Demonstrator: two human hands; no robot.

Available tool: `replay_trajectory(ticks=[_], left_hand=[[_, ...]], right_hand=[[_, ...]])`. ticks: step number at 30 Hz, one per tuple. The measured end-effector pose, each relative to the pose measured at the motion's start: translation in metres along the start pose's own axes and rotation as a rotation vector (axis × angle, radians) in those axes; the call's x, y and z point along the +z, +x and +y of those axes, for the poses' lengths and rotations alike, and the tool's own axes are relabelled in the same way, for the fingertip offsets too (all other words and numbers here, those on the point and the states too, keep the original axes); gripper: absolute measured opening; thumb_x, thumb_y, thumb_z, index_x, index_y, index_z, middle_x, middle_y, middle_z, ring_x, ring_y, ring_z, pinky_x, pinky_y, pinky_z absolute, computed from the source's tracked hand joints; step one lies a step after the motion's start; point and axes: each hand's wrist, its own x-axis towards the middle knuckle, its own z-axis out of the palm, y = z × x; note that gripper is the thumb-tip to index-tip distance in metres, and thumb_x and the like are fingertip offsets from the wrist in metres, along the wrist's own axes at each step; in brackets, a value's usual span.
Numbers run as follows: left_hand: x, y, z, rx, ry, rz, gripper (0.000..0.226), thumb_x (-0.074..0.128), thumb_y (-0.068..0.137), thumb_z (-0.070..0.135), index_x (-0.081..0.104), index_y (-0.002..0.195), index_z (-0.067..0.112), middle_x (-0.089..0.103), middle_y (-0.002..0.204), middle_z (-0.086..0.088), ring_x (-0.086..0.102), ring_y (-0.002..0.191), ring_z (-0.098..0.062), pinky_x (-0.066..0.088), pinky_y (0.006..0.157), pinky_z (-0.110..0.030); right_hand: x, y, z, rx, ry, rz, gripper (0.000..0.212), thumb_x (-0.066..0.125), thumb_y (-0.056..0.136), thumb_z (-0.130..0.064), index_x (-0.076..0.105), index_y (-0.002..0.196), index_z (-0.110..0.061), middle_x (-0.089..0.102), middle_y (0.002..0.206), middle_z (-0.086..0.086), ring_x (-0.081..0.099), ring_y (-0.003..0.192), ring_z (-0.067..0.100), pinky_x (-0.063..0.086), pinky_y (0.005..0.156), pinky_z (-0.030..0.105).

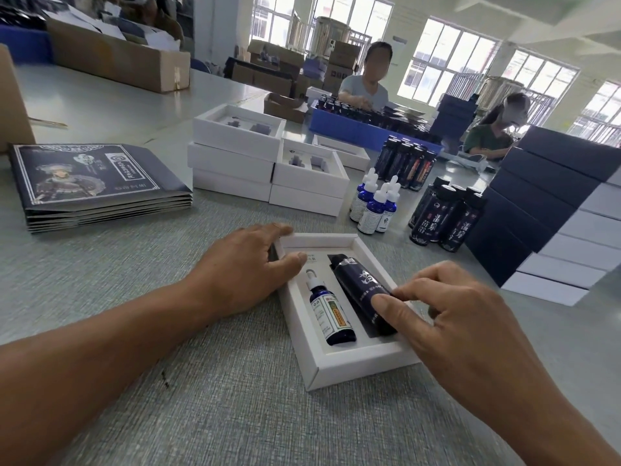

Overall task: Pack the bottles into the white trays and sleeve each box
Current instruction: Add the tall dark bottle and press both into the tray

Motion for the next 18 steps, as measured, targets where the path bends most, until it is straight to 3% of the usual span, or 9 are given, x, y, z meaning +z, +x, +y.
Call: replay_trajectory(ticks=[5,8,12,18], left_hand=[[-0.0007,-0.0005,0.0002,-0.006,-0.012,-0.006,0.068,0.047,0.086,0.066,0.042,0.146,0.036,0.054,0.142,0.006,0.053,0.119,-0.014,0.045,0.101,-0.038],[-0.0012,-0.0005,0.0001,-0.009,-0.02,-0.009,0.068,0.046,0.085,0.067,0.041,0.146,0.036,0.054,0.141,0.007,0.053,0.119,-0.014,0.045,0.103,-0.042],[-0.0009,-0.0007,-0.0003,-0.004,-0.021,-0.002,0.068,0.047,0.086,0.067,0.041,0.146,0.037,0.053,0.142,0.008,0.052,0.119,-0.012,0.044,0.103,-0.041],[0.0005,0.0005,-0.0025,0.002,-0.032,0.005,0.066,0.048,0.085,0.066,0.042,0.145,0.039,0.054,0.141,0.007,0.047,0.108,-0.006,0.042,0.092,-0.033]], right_hand=[[0.0045,-0.0017,0.0023,0.029,0.099,-0.027,0.048,0.044,0.078,-0.074,0.073,0.092,-0.037,0.063,0.074,-0.024,0.058,0.077,-0.007,0.04,0.06,0.016],[0.008,-0.0035,0.0019,-0.003,0.059,-0.063,0.052,0.042,0.078,-0.074,0.071,0.101,-0.038,0.064,0.08,-0.025,0.058,0.074,-0.005,0.048,0.067,0.019],[0.0032,-0.0042,0.0038,0.006,0.13,-0.065,0.052,0.049,0.07,-0.078,0.069,0.105,-0.044,0.064,0.083,-0.027,0.055,0.084,-0.012,0.037,0.06,0.011],[0.0041,-0.0011,0.0069,-0.012,0.116,-0.109,0.05,0.053,0.074,-0.071,0.069,0.111,-0.042,0.06,0.093,-0.027,0.051,0.09,-0.015,0.036,0.063,0.011]])
